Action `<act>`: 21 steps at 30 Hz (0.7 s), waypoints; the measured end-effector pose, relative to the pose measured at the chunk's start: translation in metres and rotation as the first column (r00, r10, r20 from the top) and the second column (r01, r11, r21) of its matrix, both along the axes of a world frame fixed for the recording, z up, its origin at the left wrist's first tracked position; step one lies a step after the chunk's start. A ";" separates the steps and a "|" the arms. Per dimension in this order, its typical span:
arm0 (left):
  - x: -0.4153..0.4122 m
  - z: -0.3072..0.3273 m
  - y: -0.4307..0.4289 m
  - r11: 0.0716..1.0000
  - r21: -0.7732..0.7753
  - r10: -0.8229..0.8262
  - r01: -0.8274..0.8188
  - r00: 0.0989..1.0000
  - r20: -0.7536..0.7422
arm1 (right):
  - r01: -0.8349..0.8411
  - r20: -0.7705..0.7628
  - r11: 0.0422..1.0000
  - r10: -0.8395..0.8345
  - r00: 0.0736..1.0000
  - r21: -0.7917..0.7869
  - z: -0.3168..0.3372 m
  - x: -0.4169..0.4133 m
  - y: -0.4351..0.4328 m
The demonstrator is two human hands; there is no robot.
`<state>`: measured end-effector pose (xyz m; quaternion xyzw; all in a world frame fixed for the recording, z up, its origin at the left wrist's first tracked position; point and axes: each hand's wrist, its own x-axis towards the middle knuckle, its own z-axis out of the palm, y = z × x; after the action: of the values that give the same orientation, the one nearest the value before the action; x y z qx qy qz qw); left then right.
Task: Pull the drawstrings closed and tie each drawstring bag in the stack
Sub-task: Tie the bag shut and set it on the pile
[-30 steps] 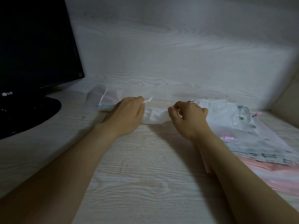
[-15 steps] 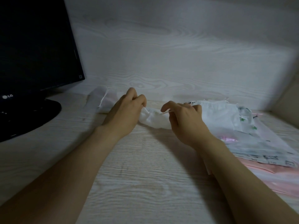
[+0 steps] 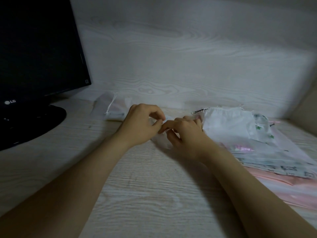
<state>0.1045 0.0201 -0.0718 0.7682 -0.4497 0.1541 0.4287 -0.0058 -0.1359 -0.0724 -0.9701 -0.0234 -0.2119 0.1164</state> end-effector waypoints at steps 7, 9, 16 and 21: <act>-0.004 -0.003 -0.004 0.998 -0.011 -0.069 0.069 0.992 -0.105 | 0.141 -0.006 0.923 -0.148 0.989 0.359 0.004 0.008 0.000; -0.007 -0.003 -0.006 0.997 -0.027 -0.075 0.071 0.983 -0.168 | 0.159 -0.035 0.893 -0.158 0.987 0.420 0.004 0.010 -0.001; -0.017 0.000 -0.009 0.983 -0.037 -0.184 0.180 0.949 -0.255 | 0.151 -0.032 0.722 -0.175 0.984 0.676 0.000 0.012 -0.007; -0.016 -0.003 -0.016 0.997 -0.026 -0.071 0.066 0.941 -0.331 | 0.163 -0.026 0.475 -0.283 0.959 0.865 0.004 0.016 -0.011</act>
<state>0.0881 0.0043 -0.0746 0.7639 -0.3966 0.0110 0.5091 0.0100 -0.1472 -0.0683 -0.7637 0.2041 -0.2668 0.5513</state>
